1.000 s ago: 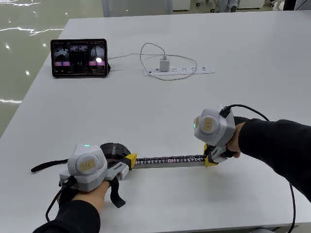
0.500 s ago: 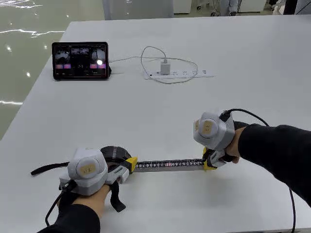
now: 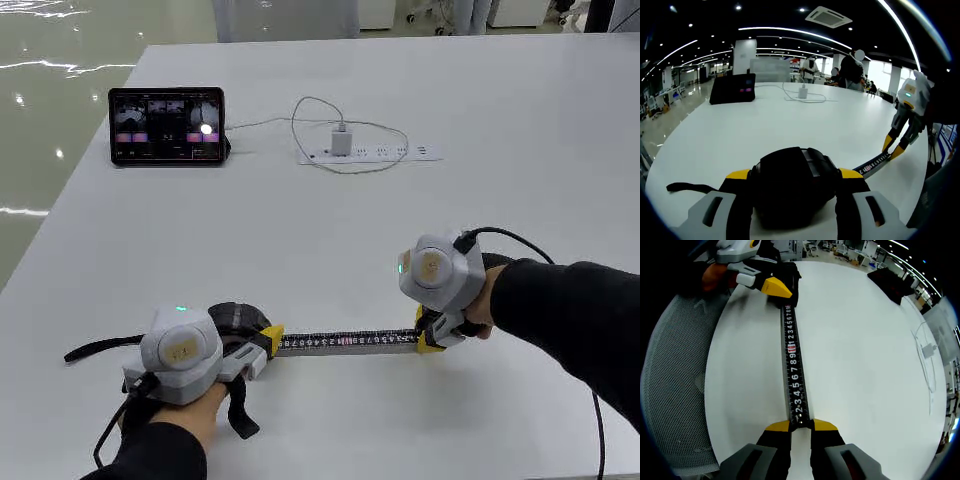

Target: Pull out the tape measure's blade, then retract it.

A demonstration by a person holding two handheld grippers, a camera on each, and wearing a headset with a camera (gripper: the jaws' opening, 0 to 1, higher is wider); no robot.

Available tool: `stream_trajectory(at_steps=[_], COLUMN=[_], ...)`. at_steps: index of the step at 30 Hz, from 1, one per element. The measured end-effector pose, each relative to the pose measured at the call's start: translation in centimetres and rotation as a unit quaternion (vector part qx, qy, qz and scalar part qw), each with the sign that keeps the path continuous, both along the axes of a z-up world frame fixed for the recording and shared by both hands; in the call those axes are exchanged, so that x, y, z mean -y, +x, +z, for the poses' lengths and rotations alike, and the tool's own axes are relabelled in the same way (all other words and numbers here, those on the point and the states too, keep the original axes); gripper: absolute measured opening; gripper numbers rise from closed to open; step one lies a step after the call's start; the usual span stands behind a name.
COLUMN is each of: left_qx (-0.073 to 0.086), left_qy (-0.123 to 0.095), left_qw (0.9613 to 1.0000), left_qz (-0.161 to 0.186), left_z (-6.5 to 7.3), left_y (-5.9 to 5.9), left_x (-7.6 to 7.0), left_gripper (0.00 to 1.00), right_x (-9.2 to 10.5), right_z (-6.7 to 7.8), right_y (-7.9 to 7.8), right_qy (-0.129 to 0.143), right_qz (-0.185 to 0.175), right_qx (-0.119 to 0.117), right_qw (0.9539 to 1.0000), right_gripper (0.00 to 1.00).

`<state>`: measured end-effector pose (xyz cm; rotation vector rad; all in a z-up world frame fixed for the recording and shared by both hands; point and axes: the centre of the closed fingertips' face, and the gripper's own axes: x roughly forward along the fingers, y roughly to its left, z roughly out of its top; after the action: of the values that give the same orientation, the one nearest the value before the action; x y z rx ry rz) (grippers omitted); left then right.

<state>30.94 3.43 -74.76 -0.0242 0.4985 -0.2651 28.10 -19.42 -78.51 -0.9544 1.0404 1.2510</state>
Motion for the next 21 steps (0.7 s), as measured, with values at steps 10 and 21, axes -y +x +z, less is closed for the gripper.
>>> stream_trajectory(at_steps=[10, 21], left_qx=[-0.002, -0.002], left_qy=[-0.004, -0.004], left_qw=[1.0, 1.0], left_qz=[-0.001, -0.003], left_z=[0.02, 0.01], left_y=[-0.06, -0.05], left_x=[-0.04, -0.05], left_gripper=[0.62, 0.62], right_x=[-0.29, -0.71], right_z=[0.0, 0.03], right_y=[0.04, 0.16], right_qy=[-0.003, -0.002], right_qz=[-0.011, -0.018], right_qx=[0.0, -0.002], right_qw=[0.9999, 0.9998], right_gripper=[0.11, 0.11])
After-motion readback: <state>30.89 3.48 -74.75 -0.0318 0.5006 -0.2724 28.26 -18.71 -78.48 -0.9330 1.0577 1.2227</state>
